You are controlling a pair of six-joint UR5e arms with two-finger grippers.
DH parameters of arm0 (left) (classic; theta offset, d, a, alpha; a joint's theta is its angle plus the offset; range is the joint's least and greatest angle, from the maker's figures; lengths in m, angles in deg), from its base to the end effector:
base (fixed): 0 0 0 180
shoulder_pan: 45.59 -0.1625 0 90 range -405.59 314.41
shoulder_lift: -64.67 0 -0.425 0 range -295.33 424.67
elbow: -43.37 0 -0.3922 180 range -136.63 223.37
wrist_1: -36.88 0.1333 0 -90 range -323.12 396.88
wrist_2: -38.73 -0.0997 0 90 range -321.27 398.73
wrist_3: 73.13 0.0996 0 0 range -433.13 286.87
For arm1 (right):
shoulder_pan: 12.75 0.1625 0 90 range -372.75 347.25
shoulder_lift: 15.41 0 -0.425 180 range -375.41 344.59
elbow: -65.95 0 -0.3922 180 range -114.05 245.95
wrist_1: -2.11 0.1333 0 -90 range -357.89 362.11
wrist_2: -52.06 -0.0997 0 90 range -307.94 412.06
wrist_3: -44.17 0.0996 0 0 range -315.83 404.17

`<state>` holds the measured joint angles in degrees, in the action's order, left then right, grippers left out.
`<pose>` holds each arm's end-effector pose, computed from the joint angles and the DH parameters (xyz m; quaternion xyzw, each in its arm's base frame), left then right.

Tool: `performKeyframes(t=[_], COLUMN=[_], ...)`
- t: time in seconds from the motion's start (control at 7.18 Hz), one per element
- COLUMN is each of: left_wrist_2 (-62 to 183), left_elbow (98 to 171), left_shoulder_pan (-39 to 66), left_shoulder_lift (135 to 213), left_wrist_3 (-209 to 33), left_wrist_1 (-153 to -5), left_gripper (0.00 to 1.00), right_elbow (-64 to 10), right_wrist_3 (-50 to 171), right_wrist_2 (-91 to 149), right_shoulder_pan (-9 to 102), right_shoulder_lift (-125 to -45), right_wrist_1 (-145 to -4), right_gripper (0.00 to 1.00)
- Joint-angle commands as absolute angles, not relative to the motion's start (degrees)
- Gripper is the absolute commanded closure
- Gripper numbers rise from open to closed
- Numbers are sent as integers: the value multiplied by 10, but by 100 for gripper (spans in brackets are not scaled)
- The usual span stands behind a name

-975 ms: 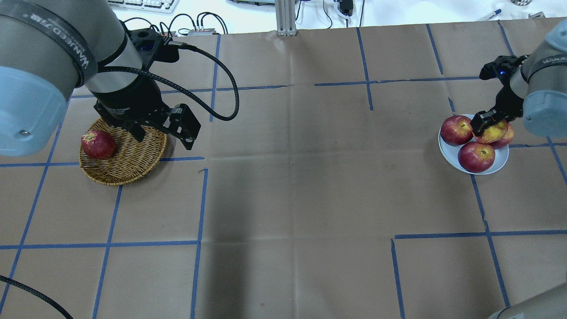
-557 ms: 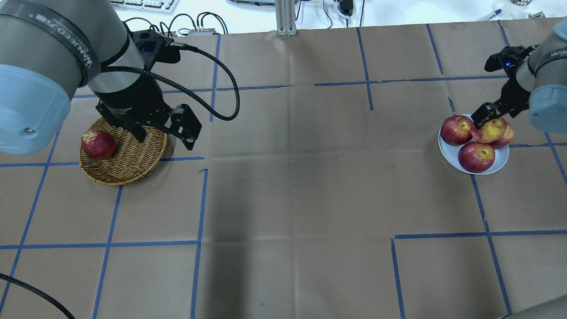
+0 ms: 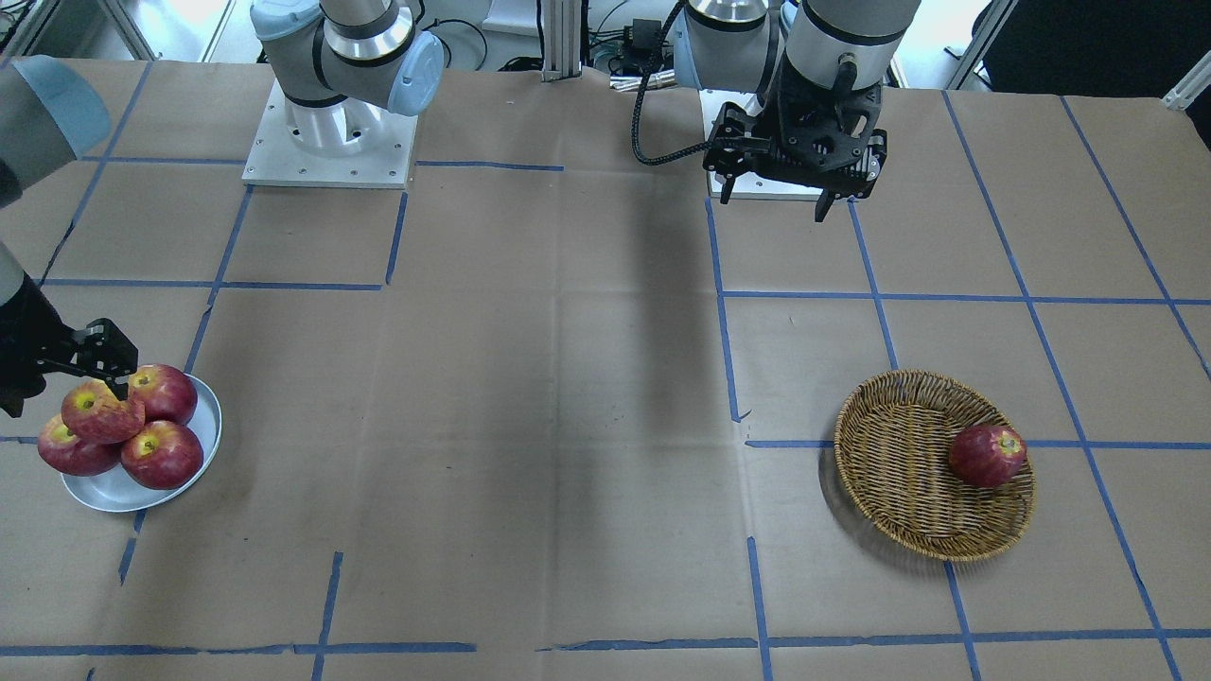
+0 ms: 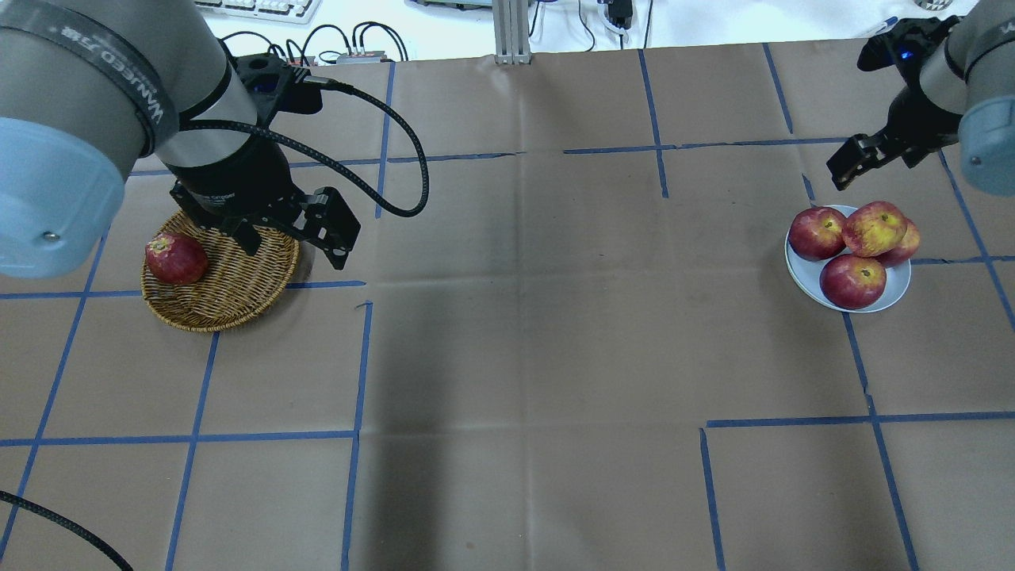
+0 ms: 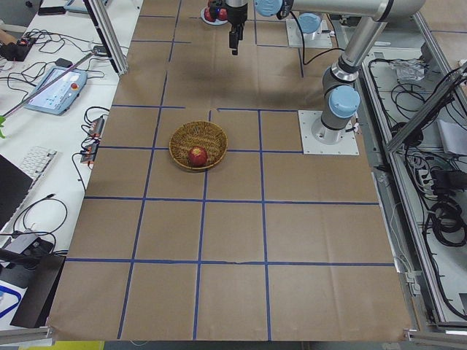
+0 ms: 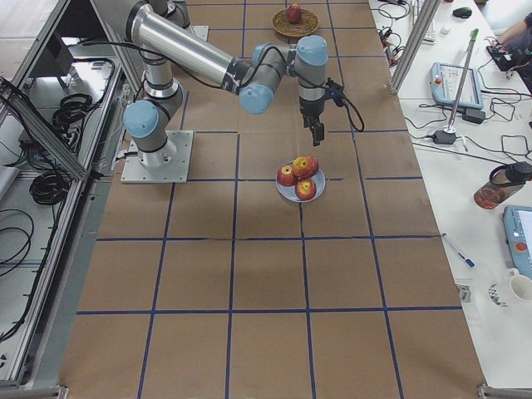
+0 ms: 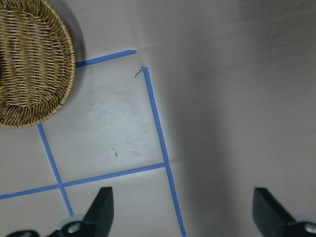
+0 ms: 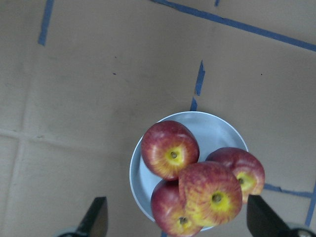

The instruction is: Transfer apple from basket to plate

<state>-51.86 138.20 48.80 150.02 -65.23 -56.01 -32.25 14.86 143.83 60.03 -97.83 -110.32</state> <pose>-0.1665 -0.4405 0.4801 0.1071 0.9939 0.0269 0.0043 -0.0367 -0.5582 0.3898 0.1042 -0.9927 0.0472 0.0371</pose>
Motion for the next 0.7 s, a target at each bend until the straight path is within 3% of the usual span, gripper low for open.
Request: performKeyframes(t=[0.0, 0.56], left_wrist_2=[-519, -519], left_elbow=[1382, 1382], left_shoulder_pan=[488, 488], left_shoulder_lift=[1499, 1498], left_wrist_3=[-652, -652], left_wrist_1=[-560, -560], left_gripper=[1, 1], right_elbow=[-271, -239], right_wrist_3=[322, 468], right_wrist_2=[1441, 1434], right_shoulder_pan=[681, 761], right_shoulder_lift=[-1006, -1032], right_wrist_1=[-967, -869], right_gripper=[0, 0])
